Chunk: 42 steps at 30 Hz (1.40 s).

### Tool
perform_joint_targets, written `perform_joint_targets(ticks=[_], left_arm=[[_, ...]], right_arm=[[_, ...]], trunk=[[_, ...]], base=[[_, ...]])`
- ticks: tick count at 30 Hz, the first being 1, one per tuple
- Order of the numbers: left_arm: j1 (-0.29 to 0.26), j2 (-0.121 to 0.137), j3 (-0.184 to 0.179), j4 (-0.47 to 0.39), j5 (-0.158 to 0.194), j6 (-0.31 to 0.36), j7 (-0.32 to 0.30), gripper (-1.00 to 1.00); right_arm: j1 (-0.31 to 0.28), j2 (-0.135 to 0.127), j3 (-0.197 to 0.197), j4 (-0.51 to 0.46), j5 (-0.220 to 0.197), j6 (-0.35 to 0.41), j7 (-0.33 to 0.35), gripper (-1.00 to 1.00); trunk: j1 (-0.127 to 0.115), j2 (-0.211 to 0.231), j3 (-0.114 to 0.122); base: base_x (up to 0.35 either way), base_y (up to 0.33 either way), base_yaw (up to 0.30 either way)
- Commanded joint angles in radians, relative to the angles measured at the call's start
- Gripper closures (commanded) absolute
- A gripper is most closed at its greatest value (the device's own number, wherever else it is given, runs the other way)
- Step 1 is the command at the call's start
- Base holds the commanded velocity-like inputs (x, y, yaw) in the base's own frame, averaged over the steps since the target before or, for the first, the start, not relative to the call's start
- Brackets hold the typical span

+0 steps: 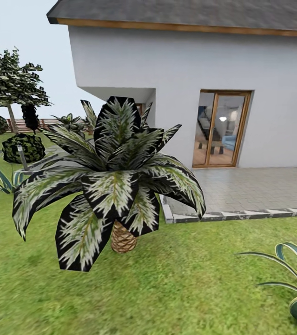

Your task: Take the three Easter eggs out of the wicker basket on the lawn in the garden, then place them on the lawn next to a single tree (choose any tree) so that all three eggs are next to the same tree and none are left in the basket.

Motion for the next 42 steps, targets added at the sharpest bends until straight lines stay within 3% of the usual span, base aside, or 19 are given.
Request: perform_joint_targets(ticks=[1,42], left_arm=[[0.000,0.000,-0.004,0.001,0.000,-0.003,0.001,-1.00],[0.000,0.000,-0.005,0.001,-0.001,-0.003,0.001,-1.00]], right_arm=[[0.000,0.001,-0.006,-0.002,0.000,0.006,0.001,-1.00],[0.000,0.001,-0.006,-0.002,0.000,0.006,0.001,-1.00]], trunk=[[0.000,-0.001,0.000],[0.000,-0.001,0.019]], base=[[0.000,0.040,-0.013],[0.032,0.072,-0.008]])
